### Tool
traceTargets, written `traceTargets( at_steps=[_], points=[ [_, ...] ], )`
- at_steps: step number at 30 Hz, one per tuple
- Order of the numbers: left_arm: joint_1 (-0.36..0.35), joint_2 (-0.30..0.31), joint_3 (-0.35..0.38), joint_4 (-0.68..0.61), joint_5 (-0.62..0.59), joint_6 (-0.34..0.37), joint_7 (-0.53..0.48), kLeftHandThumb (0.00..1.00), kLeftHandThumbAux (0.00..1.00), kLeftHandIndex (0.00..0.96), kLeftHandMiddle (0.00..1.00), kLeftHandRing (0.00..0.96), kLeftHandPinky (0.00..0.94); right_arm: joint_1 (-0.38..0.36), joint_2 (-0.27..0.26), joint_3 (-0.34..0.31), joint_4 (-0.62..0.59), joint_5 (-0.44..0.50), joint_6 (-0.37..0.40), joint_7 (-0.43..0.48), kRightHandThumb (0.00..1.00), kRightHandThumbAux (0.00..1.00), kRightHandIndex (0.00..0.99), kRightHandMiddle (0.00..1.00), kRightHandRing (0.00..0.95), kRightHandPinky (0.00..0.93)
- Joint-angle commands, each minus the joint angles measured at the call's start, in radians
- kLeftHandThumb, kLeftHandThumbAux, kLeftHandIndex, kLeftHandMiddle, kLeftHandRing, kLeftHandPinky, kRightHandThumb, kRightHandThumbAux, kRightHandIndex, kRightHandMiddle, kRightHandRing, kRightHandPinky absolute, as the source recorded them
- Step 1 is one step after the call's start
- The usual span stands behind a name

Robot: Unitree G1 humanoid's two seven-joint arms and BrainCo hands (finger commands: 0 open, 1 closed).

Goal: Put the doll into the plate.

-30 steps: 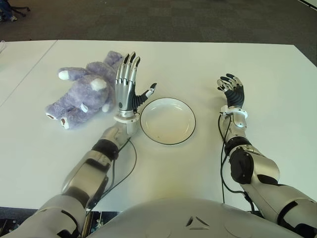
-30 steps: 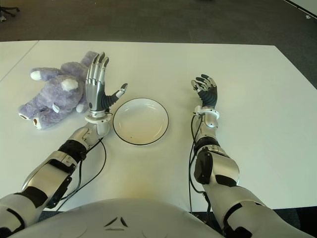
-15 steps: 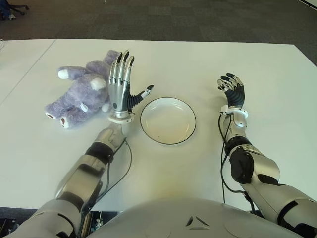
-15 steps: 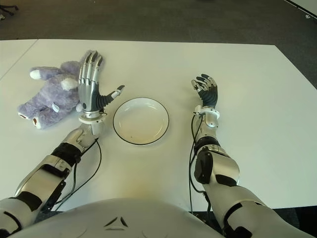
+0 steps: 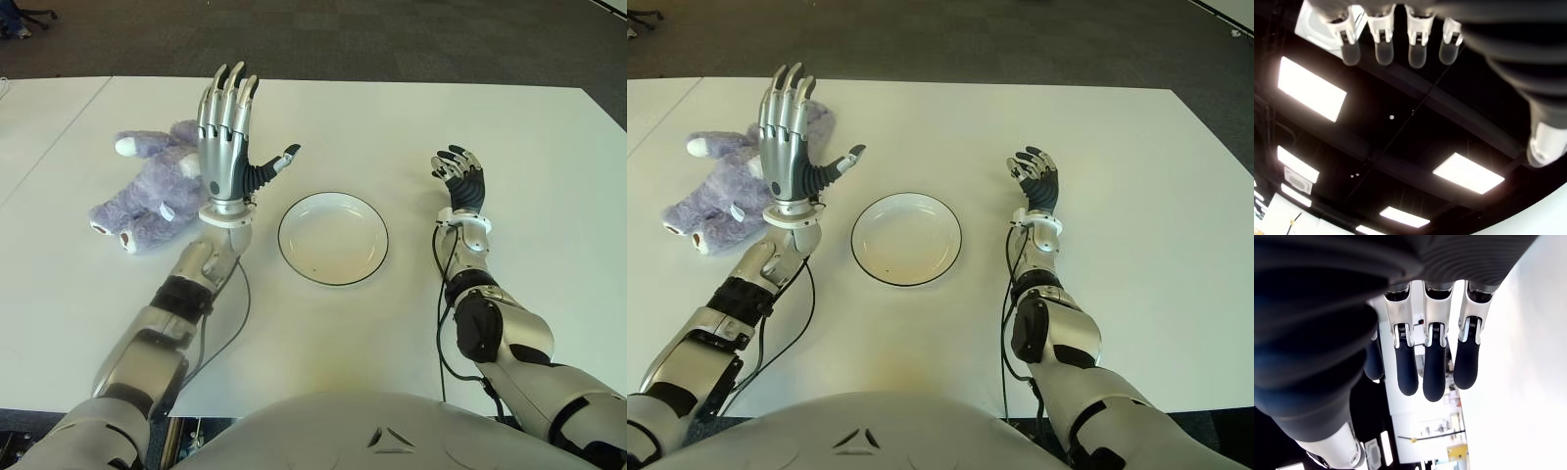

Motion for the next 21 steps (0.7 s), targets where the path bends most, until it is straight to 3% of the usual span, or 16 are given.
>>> traceTargets(
  at_steps=[1,8,13,21],
  points=[
    [0.090,0.062,0.042,-0.145,0.050,0.050,-0.097,0.107,0.508,0.104,0.077,0.038,0.000,0.212,0.095,-0.025,0.131,0.041,0.103,-0.001,0.255,0.822,0.272,0.344,0.374,0.399],
    [0.166,0.088,0.072,-0.312,0.102,0.120,-0.193,0.129,0.522,0.098,0.049,0.008,0.000,0.212,0.093,-0.028,0.131,0.038,0.106,0.001,0.254,0.821,0.270,0.339,0.369,0.401],
    [0.227,0.066,0.065,-0.399,0.144,0.169,-0.232,0.127,0.528,0.112,0.033,0.000,0.000,0.211,0.091,-0.029,0.132,0.037,0.110,0.002,0.259,0.824,0.273,0.338,0.368,0.397],
    [0.322,0.028,0.056,-0.530,0.194,0.217,-0.297,0.272,0.453,0.142,0.000,0.000,0.000,0.210,0.090,-0.036,0.132,0.043,0.113,0.016,0.279,0.826,0.275,0.340,0.369,0.399]
  ],
)
